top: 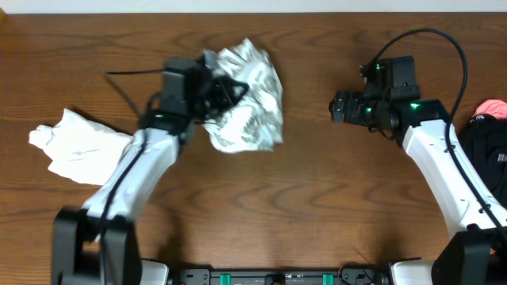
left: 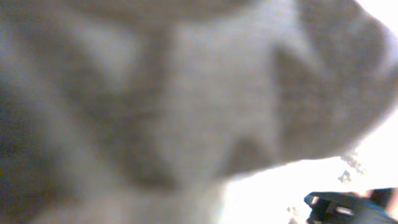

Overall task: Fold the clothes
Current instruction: 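Carry the bundled cloth leftward with the left gripper, right gripper releasing, then place the cloth at the table's left side with the left gripper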

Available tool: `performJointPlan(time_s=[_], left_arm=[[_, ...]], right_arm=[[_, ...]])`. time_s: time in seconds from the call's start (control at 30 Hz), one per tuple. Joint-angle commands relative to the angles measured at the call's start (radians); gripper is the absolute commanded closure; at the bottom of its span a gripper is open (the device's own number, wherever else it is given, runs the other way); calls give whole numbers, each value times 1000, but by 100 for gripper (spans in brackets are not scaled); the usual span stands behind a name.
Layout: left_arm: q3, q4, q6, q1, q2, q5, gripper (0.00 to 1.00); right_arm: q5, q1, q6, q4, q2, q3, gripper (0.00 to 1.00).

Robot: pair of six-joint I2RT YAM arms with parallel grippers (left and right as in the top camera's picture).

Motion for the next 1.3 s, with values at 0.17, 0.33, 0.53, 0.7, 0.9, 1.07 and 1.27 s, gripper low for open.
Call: performJointPlan(time_s=[0.17, 0.33, 0.53, 0.7, 0.9, 1.07, 1.27], left_arm=[[34, -233, 140, 176, -188, -185, 94], [34, -289, 233, 365, -270, -283, 94], [34, -244, 286, 605, -249, -223, 94], [34, -242, 313, 768, -195, -223, 94], [15, -299, 311, 915, -73, -222, 94], [12, -323, 315, 982, 66, -223, 93], [13, -317, 322, 1043, 89, -223, 31]], right_arm=[[8, 13, 14, -7, 7, 1, 11], [8, 15, 13, -13, 7, 1, 12], [8, 16, 13, -7, 7, 1, 12], [8, 18, 13, -15, 7, 1, 12], [8, 18, 13, -29, 7, 1, 13], [7, 18, 13, -32, 7, 1, 14], [8, 18, 3, -60, 7, 1, 14]])
